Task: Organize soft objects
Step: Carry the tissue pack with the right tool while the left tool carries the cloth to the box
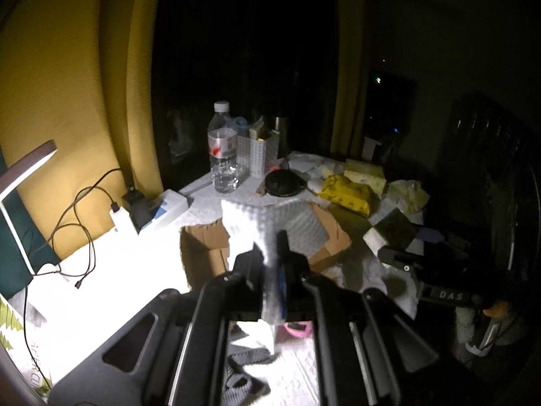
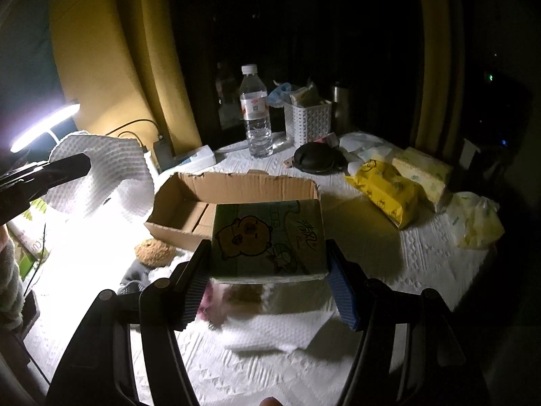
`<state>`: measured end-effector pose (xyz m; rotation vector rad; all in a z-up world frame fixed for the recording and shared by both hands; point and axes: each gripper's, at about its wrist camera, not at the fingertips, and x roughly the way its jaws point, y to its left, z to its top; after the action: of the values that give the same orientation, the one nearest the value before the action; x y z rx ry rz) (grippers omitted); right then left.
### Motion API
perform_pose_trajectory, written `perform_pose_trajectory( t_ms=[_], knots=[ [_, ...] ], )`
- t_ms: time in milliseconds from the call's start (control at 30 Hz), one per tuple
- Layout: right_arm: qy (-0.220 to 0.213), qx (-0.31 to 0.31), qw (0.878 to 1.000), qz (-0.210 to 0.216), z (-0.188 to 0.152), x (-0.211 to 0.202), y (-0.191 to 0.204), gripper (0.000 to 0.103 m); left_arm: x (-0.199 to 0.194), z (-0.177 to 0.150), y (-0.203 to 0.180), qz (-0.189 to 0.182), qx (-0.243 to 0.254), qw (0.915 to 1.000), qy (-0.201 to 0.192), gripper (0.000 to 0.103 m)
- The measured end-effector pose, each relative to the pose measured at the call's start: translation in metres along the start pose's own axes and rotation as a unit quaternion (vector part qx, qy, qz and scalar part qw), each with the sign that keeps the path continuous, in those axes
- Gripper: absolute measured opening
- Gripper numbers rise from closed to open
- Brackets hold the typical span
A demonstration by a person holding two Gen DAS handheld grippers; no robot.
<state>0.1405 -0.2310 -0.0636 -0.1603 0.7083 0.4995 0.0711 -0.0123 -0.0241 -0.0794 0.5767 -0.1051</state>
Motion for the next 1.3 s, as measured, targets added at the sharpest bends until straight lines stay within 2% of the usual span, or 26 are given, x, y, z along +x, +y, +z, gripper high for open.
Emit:
perform_pose_trajectory(
  t_ms=[467, 667, 1100, 1300],
  knots=[
    [0.004, -0.002, 1.0, 0.013, 0.022, 0.04, -0.024, 0.068, 0.053, 0.023, -0.007, -0.003, 0.003, 1.0, 0.006, 0.005],
    [0.007, 0.004, 1.0, 0.023, 0.027, 0.058, -0.034, 0.068, 0.082, 0.023, -0.01, -0.001, -0.002, 0.9999, 0.016, 0.005],
    [0.018, 0.015, 0.999, 0.04, 0.026, 0.089, -0.055, 0.068, 0.179, -0.003, -0.017, -0.009, -0.024, 0.9951, 0.095, 0.005],
    [0.022, 0.02, 0.999, 0.044, 0.023, 0.097, -0.064, 0.068, 0.215, -0.016, -0.019, -0.031, -0.047, 0.9895, 0.133, 0.005]
  ],
)
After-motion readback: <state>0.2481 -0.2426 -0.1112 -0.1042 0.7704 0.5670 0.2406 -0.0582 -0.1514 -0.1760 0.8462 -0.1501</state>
